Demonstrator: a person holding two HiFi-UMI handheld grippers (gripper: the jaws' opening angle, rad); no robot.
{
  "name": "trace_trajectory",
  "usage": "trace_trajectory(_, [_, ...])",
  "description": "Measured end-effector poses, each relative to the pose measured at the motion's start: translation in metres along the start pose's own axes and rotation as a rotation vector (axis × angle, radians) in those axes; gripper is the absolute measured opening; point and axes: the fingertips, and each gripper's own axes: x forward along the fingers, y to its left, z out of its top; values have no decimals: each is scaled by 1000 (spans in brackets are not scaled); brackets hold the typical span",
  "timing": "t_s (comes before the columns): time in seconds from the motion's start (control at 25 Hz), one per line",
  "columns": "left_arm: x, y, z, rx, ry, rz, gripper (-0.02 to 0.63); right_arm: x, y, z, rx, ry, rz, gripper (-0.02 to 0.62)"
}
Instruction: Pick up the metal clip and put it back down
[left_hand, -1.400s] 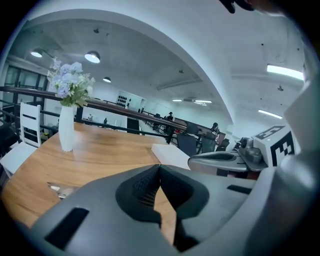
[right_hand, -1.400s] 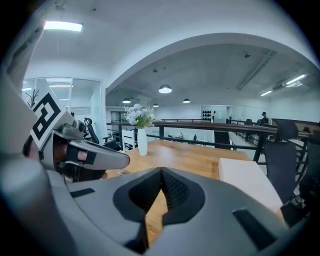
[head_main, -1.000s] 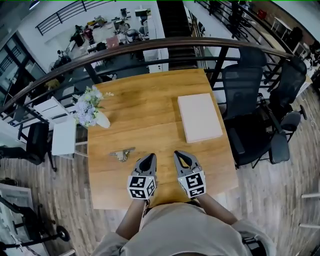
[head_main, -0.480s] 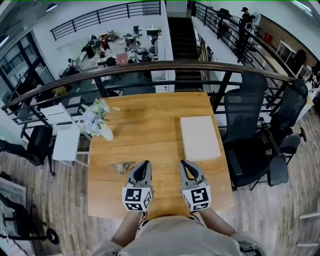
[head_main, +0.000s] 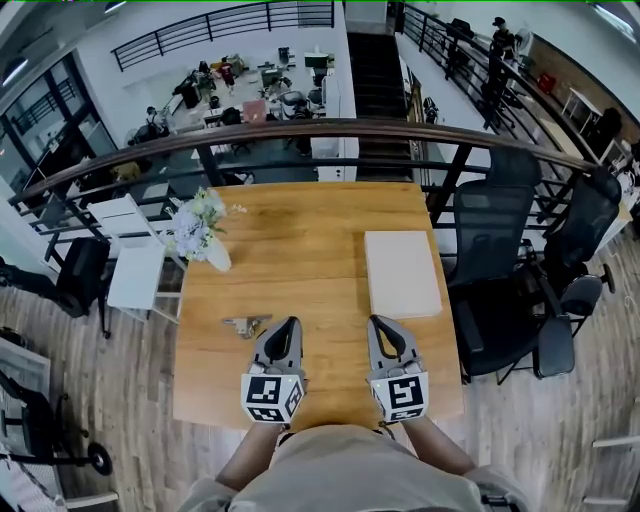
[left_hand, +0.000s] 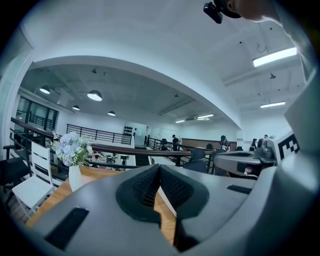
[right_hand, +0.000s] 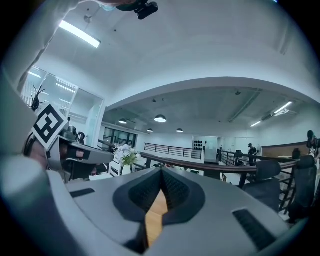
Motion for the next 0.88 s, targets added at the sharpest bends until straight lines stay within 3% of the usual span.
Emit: trace_trajectory(0.88, [-19,-11,3,-6,-21,0,23,-11,10,7,13,-7,32,26])
